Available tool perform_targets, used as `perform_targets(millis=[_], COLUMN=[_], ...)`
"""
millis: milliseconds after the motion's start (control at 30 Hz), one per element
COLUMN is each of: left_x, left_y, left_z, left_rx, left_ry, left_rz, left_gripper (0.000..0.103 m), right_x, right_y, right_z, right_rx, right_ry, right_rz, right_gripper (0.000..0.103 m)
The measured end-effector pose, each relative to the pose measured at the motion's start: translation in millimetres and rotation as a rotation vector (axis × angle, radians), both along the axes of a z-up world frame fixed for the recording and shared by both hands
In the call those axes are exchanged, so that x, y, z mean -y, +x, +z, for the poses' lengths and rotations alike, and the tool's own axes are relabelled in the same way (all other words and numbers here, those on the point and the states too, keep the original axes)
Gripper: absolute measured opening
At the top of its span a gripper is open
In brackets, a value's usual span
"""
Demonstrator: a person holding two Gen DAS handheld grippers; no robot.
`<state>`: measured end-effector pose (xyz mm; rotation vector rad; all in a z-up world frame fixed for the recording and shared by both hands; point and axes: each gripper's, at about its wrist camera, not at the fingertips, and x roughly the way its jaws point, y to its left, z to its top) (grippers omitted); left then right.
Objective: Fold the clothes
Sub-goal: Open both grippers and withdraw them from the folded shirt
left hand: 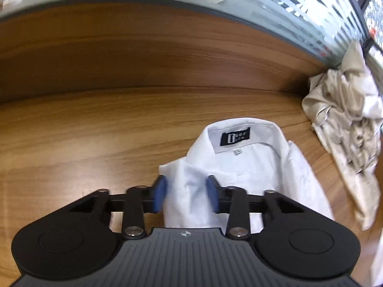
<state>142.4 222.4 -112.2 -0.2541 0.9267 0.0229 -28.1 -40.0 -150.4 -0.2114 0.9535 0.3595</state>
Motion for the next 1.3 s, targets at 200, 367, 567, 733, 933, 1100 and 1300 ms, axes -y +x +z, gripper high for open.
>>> perform_targets(millis=[200,367,567,733,933,1100,1300], left_x=[-4.7,-49.0,-87.0,-123.7,-160.5,-175.0,-181.9], left_y=[1.3,-3.1,-27.7,-51.9,-90.5,-109.8,-117.2], left_z=[-9.4,-11.5,1.5,0.6,6.4,8.6,15.1], left_rx=[-0.014,-0.038,0.003,-0.022,-0.097,-0.116,-0.077], left_ry=[0.128,0.053,0.071,0.138,0.217,0.291,0.214], left_rz=[0.050,0.131,0.183,0.278,0.418,0.460,0.487], left_gripper=[0.018,0.017,0.017,0.015,0.015,0.016,0.034], right_x=[-7.4,-17.9,-33.0,-59.2,-95.6,-128.8,-152.2], right_y=[11.4,29.3,49.9,73.7,109.4,148.1,170.8], right_z=[-1.4,-1.0,-3.1,-4.1,-7.1,-6.8,8.9], right_rx=[0.001,-0.001,0.002,-0.001,0.011,0.002,-0.049], right_ry=[0.007,-0.014,-0.010,-0.007,0.012,0.002,-0.041], right_rz=[-0.029,0.069,0.228,0.383,0.637,0.830,0.942], right_gripper=[0.066,0.065,0.065,0.065,0.065,0.065,0.065])
